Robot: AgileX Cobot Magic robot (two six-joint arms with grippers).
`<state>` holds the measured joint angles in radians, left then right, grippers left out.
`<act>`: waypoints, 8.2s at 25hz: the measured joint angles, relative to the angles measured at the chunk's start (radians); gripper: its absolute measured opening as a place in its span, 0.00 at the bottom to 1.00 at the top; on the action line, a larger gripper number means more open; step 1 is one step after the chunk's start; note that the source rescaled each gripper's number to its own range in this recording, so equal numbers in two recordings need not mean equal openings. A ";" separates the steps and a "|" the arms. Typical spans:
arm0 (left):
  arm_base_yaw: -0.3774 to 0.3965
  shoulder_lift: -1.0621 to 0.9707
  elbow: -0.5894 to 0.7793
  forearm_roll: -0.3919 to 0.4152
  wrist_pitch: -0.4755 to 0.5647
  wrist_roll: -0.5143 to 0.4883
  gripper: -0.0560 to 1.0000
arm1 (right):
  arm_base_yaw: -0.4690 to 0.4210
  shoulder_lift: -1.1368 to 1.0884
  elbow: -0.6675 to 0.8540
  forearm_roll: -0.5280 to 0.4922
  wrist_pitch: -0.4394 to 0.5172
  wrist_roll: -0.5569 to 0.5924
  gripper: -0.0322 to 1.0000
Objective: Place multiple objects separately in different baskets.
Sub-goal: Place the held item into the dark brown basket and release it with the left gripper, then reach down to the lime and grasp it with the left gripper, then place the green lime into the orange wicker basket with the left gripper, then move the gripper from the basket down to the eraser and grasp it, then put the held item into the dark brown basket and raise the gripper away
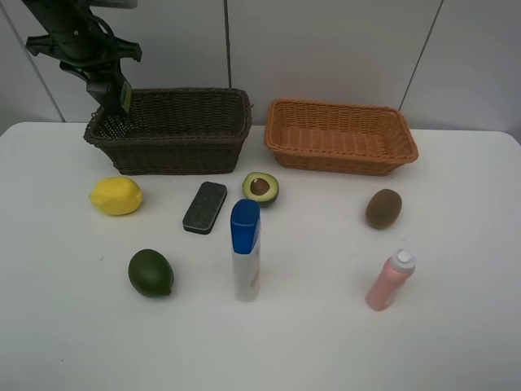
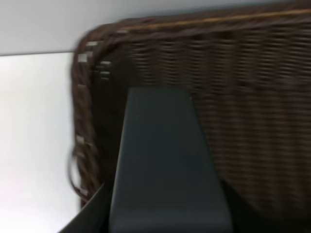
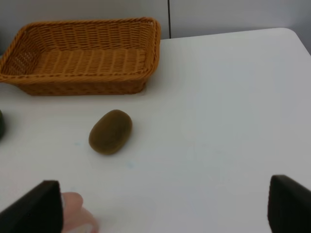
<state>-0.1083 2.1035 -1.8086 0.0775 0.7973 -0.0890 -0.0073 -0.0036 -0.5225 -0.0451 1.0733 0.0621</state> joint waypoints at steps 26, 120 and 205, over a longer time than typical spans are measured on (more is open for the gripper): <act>-0.001 -0.006 -0.218 -0.144 0.402 -0.075 0.86 | 0.000 0.000 0.000 0.000 0.000 0.000 1.00; -0.406 0.439 -0.544 -0.525 -0.194 0.356 0.89 | 0.000 0.000 0.000 0.000 0.000 0.000 1.00; -0.443 -0.230 0.617 -0.022 -0.317 -0.196 0.38 | 0.000 0.000 0.000 0.000 -0.003 0.000 1.00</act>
<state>-0.5517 1.8731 -1.1912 0.0552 0.4801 -0.2848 -0.0073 -0.0036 -0.5225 -0.0451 1.0703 0.0621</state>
